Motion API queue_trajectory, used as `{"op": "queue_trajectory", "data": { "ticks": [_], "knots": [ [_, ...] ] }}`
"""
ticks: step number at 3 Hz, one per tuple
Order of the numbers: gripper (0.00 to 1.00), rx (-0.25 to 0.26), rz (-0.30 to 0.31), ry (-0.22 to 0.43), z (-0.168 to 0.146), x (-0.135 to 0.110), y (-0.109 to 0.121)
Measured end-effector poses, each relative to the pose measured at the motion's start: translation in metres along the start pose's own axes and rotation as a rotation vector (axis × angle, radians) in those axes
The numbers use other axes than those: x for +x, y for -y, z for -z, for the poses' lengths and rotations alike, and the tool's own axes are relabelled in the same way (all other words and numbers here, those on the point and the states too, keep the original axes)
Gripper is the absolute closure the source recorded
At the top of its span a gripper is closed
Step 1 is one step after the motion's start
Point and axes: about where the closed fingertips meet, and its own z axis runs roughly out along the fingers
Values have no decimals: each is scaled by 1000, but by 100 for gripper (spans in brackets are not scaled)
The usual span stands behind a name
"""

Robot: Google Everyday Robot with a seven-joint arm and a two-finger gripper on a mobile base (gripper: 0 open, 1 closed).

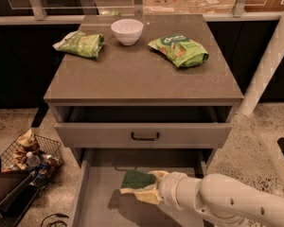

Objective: Place sponge into middle drawer

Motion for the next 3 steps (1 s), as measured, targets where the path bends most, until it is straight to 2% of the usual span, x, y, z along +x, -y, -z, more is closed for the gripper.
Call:
{"op": "queue_trajectory", "data": {
  "ticks": [1, 2, 3],
  "knots": [
    [100, -49, -40, 22, -42, 34, 11],
    [100, -78, -67, 3, -76, 58, 15],
    [100, -90, -58, -3, -84, 61, 14]
  ]
}}
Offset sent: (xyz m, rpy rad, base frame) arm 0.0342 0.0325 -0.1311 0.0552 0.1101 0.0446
